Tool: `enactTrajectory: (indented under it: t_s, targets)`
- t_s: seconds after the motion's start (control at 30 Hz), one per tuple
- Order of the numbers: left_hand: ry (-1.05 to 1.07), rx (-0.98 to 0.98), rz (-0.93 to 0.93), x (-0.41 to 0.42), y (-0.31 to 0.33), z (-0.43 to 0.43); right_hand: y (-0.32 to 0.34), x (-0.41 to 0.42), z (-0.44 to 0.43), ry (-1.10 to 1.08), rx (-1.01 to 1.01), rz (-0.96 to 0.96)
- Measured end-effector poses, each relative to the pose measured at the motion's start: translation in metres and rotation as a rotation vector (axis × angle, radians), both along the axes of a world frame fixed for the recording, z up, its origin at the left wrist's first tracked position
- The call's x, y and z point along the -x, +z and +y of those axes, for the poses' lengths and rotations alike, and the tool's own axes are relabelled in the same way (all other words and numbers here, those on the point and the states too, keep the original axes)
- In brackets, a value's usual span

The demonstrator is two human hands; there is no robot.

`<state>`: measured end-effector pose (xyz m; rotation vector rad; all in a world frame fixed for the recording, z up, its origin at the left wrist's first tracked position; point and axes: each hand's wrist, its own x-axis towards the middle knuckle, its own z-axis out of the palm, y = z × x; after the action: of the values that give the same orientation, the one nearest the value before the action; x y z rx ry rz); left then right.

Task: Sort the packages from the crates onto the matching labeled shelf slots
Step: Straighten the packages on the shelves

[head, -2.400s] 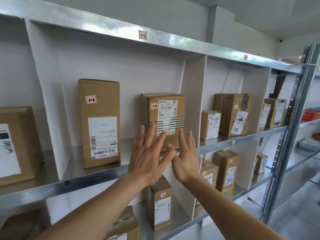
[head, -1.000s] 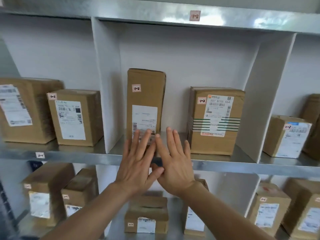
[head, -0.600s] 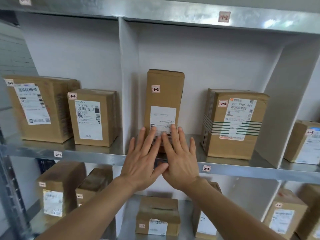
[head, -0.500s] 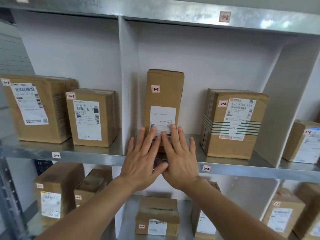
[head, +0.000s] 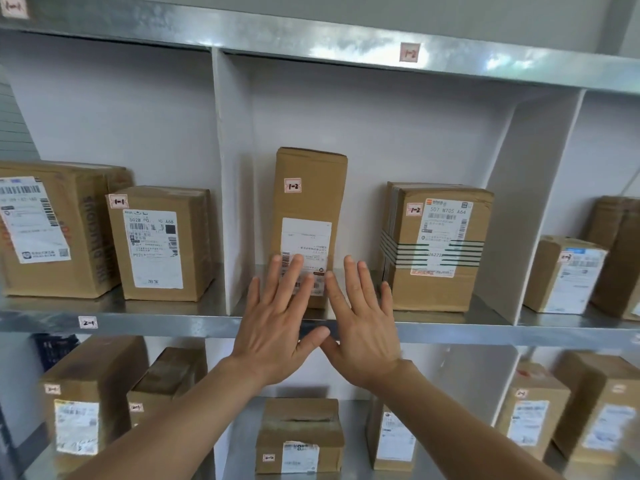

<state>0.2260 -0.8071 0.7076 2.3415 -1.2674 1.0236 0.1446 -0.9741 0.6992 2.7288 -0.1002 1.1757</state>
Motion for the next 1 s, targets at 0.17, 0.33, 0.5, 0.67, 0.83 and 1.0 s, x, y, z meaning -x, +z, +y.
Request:
enactTrajectory:
  t_s: [0.17,0.33,0.5,0.67,0.83,1.0]
  targets:
    - [-0.039,-0.009,-0.018,0.021,0.011,-0.022,0.010,0.035,-0.022,-0.049,0.007,-0.035]
    - [-0.102,0.020,-0.019,0.051,0.020,-0.054,0.018,0.074,-0.051,-0.109,-0.013,-0.043]
    - [-0.184,0.033,-0.035,0.091,0.026,-0.099,0.025,0.123,-0.086,-0.158,-0.008,-0.059]
    - [-0.258,0.014,-0.016,0.127,0.028,-0.151,0.028,0.173,-0.122,-0.239,-0.005,-0.054]
    - [-0.343,0.007,-0.028,0.159,0.029,-0.200,0.030,0.221,-0.164,-0.351,0.005,-0.040]
    - [-0.421,-0.003,-0.020,0.181,0.029,-0.248,0.033,0.256,-0.193,-0.426,-0.048,-0.038]
